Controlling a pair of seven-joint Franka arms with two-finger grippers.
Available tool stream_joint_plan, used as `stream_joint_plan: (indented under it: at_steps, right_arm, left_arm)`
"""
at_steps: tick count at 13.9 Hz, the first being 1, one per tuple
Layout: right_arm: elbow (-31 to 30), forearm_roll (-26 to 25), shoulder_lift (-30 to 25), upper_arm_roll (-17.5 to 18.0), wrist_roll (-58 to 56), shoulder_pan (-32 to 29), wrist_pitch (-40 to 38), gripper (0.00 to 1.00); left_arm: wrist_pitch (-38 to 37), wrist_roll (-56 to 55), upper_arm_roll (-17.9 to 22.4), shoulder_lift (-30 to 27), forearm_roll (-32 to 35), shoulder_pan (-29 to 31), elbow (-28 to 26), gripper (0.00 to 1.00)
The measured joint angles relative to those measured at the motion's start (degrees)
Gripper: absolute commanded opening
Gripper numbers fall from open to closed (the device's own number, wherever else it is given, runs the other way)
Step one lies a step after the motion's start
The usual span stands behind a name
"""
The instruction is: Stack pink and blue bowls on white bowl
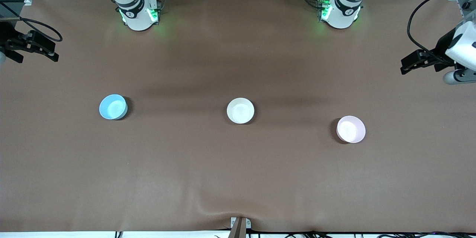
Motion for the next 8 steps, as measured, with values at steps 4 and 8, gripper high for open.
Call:
stream_joint_plan:
  at_steps: [4,8]
  right_arm:
    - [0.00,0.00,0.00,0.00,0.00,0.00,0.00,1.00]
    - [0.00,0.00,0.00,0.02,0.00,0.00,0.00,1.00]
  left_arm:
    - [4.52,1.54,0.08,-0.06,0.00,0.59,-3.51,1.00]
    - [16.20,5.47,0.23,0.37,-0.09,3.92,-11.92,1.00]
